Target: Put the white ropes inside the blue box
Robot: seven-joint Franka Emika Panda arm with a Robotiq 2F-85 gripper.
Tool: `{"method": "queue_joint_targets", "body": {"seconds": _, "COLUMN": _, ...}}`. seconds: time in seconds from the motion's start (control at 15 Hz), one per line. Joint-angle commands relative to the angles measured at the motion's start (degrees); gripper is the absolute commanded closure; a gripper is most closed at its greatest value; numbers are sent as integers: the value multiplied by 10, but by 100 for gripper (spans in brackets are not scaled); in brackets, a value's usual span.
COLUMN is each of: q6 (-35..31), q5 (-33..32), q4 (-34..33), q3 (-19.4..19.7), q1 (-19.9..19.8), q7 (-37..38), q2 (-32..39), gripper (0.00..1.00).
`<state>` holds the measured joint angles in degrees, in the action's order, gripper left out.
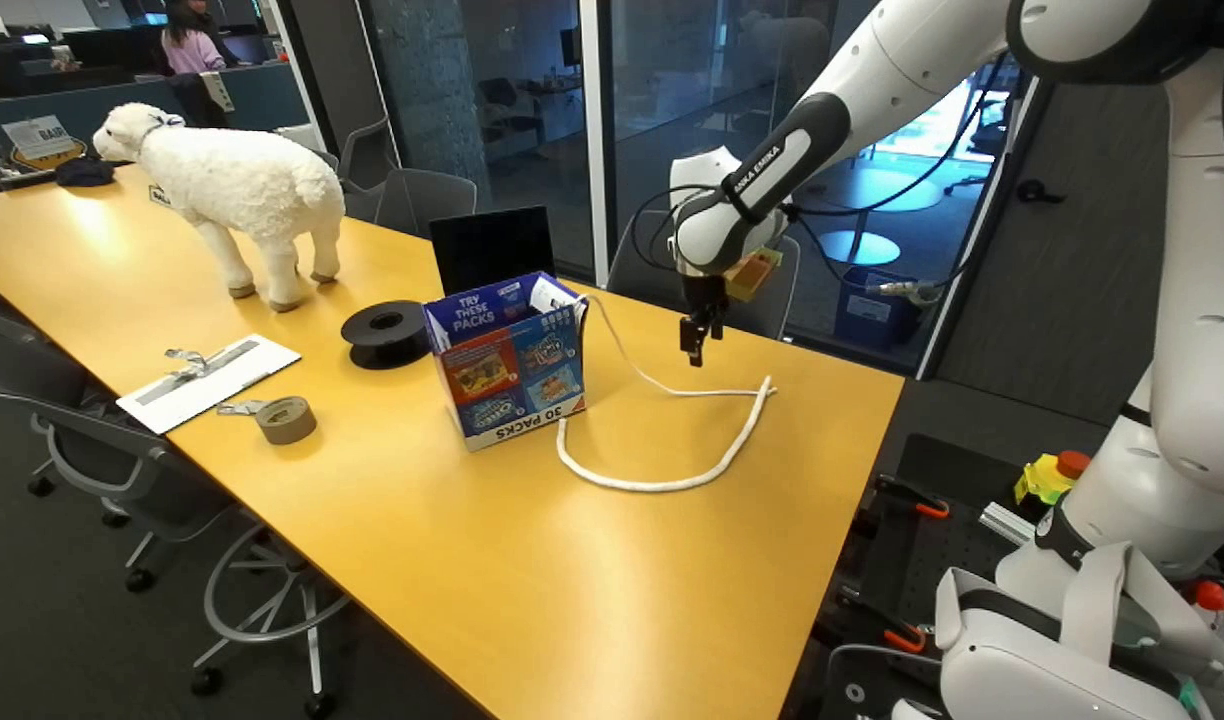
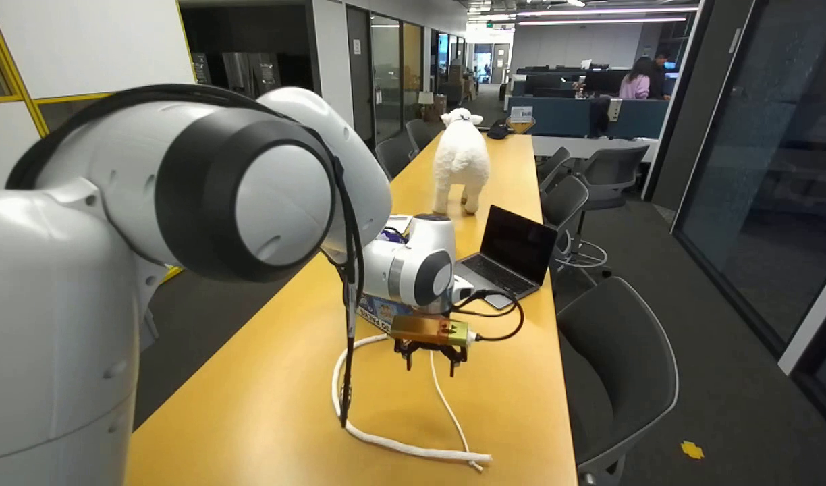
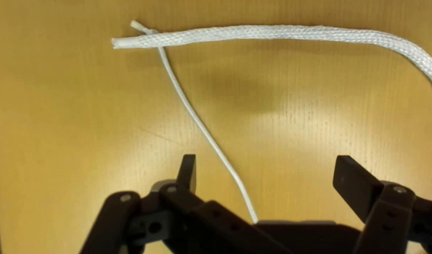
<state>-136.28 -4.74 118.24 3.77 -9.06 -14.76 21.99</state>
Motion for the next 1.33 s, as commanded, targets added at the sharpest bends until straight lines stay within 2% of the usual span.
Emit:
{"method": "queue_joint_targets", "body": {"seconds": 0.0, "q6": -48, "q5": 50, "q4": -18, "q3": -39, "q1": -26, "q7": -98, "q2": 59, "gripper": 0}}
{"method": "queue_joint_targets", "body": {"seconds": 0.33, "q6": -48, "q5": 81, "q4": -81, "q3": -80, "q1": -57, "q7": -174, "q2": 135, "gripper": 0}}
{"method": "queue_joint_targets", "body": {"seconds": 0.87, "q6": -58, "q5": 80, "q4": -173, "q3": -100, "q1": -84, "q7": -228, "q2": 197, "gripper": 0}}
{"method": "queue_joint_targets", "body": {"seconds": 1.27, "q6": -52, "q5": 88, "q4": -215, "q3": -114, "q1": -99, "q7": -253, "q2": 233, "gripper": 0}}
